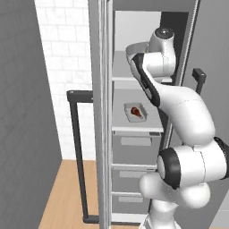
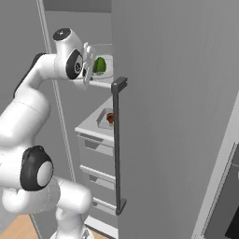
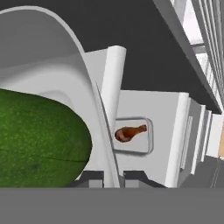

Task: Take the meat container that has the chicken drumstick and place it on the second highest rack of the freezer. Then take the vegetable container that has the lime and avocado and place it on the highest rack of the freezer.

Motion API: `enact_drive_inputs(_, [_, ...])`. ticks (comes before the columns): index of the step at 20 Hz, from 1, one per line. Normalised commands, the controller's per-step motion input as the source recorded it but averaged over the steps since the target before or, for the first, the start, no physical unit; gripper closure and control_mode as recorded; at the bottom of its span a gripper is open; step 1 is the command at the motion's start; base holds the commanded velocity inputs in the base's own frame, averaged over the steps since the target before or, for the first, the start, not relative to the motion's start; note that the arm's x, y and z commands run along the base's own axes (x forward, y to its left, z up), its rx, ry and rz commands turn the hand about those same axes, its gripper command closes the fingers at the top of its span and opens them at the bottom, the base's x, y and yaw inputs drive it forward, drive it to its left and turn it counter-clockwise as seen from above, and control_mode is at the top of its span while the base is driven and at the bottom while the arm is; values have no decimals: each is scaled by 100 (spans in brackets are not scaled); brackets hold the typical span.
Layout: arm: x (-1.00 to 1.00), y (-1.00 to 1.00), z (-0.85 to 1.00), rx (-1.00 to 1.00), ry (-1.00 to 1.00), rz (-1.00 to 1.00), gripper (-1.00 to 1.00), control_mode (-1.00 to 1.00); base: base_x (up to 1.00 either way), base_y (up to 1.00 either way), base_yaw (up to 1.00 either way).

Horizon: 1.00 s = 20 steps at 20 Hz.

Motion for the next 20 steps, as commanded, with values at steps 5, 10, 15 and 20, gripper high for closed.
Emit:
enact_drive_inputs(5, [73, -24, -27, 0, 0, 0, 100, -100, 0, 0, 0])
enact_drive_inputs(10, [50, -14, -45, 0, 0, 0, 100, -100, 0, 0, 0])
enact_drive_inputs(15, [31, -6, -28, 2, 0, 0, 100, -100, 0, 0, 0])
enact_drive_inputs(20, [65, -1, -9, 4, 0, 0, 100, -100, 0, 0, 0])
